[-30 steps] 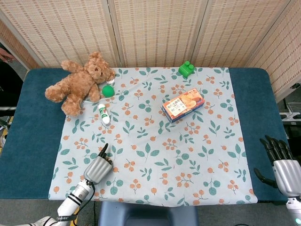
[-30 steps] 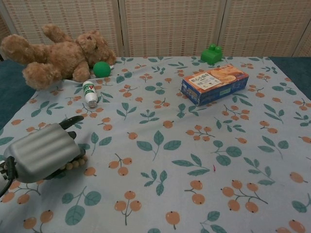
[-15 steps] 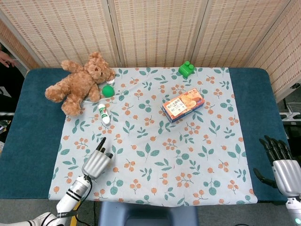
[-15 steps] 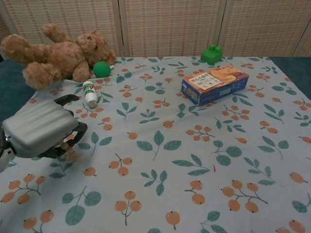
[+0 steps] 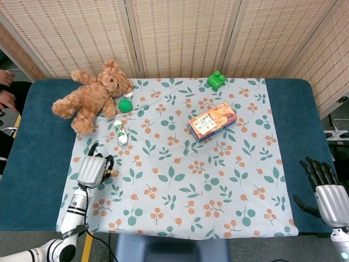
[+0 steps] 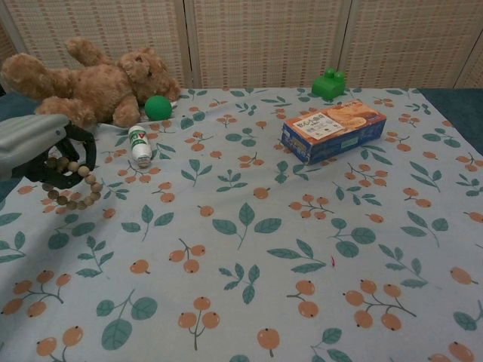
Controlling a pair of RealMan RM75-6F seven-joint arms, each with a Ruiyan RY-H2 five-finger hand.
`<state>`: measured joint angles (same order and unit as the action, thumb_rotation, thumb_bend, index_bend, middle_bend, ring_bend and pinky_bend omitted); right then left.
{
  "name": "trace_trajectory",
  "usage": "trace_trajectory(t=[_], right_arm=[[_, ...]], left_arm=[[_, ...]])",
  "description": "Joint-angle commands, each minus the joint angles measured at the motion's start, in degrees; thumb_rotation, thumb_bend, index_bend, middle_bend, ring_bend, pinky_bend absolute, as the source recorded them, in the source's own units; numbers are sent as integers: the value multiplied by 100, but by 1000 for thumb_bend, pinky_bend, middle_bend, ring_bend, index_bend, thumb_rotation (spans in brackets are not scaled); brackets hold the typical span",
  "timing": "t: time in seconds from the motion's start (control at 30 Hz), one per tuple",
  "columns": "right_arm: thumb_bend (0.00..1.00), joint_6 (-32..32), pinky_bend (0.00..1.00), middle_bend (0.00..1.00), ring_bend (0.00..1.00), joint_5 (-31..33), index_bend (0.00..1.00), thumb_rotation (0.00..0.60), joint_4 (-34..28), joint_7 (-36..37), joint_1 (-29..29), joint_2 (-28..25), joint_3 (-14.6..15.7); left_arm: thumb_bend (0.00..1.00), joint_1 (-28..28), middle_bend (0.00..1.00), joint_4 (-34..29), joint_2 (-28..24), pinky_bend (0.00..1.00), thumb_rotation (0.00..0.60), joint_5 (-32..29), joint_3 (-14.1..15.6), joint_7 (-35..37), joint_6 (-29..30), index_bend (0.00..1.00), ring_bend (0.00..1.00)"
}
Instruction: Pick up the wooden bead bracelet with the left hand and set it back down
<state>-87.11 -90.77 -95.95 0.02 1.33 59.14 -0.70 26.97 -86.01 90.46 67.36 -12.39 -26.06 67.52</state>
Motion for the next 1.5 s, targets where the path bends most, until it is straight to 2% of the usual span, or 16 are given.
trace_trajectory(t=[0.03,0.13,0.2,0.3,0.4,0.5,0.6,0.67,0.77,0.9,0.97,1.03,1.13,1.3,1.5], right_arm=[[238,-3,0,0,0,-11,0,540,0,-10,1,2,3],[238,0,0,0,0,-28,0,539,-4,-31,3,9,10],[238,15,0,0,0,-30,0,539,-12,-42,7,10,16],[238,22,0,0,0,-39,0,540,-23,-39,10,8,23],[238,4,0,0,0,-52,0,539,-26,-36,2,4,28],[239,2,0,0,0,-53,0,540,-27,-33,1,2,29],[238,23,0,0,0,-53,0,539,-22,-41,10,9,32],[238,29,0,0,0,-59,0,539,-22,-55,14,13,35],[238,13,0,0,0,-61,0,540,-26,-49,8,11,32],[238,5,0,0,0,-57,0,540,-23,-48,6,15,28],[238,7,0,0,0,-64,0,540,-23,-52,8,18,31],[238,14,0,0,0,-57,0,540,-22,-60,11,24,28],[238,17,0,0,0,-51,0,540,-29,-63,13,23,26],[238,28,0,0,0,-29,0,539,-27,-72,18,29,17],[238,55,0,0,0,-20,0,540,-32,-88,30,37,18]], left_arm=[[947,247,871,-1664,-1290,139,600,-3267,-1184,-266,-1018,764,520],[980,534,877,-2106,-2004,143,600,-5082,-1613,-136,-1495,767,524],[991,661,877,-2209,-2426,141,600,-6143,-1889,261,-2013,765,524],[1000,723,864,-2056,-2986,137,600,-7411,-2120,971,-3190,758,524],[999,826,827,-1685,-3388,132,600,-8077,-1933,1405,-4305,749,515],[999,965,806,-1350,-3632,122,600,-8369,-1637,1860,-5180,749,491],[997,1087,798,-1086,-3739,117,600,-8449,-1416,2427,-5776,749,478],[998,1081,799,-957,-3750,116,600,-8419,-1419,2814,-6074,749,478],[982,992,793,-771,-3792,107,600,-7990,-1426,3203,-6678,750,478],[886,910,773,-532,-3736,97,600,-7356,-1391,3504,-7138,758,470],[772,853,751,-427,-3697,94,600,-7069,-1412,3611,-7417,688,458],[678,792,727,-319,-3605,91,600,-6785,-1474,3747,-7488,614,447],[662,670,726,-265,-3478,91,600,-6457,-1609,3958,-7530,643,447],[606,457,715,-172,-3306,90,600,-6084,-1840,4377,-7792,598,447],[522,101,688,80,-2966,83,600,-5843,-2297,4738,-8226,555,432]])
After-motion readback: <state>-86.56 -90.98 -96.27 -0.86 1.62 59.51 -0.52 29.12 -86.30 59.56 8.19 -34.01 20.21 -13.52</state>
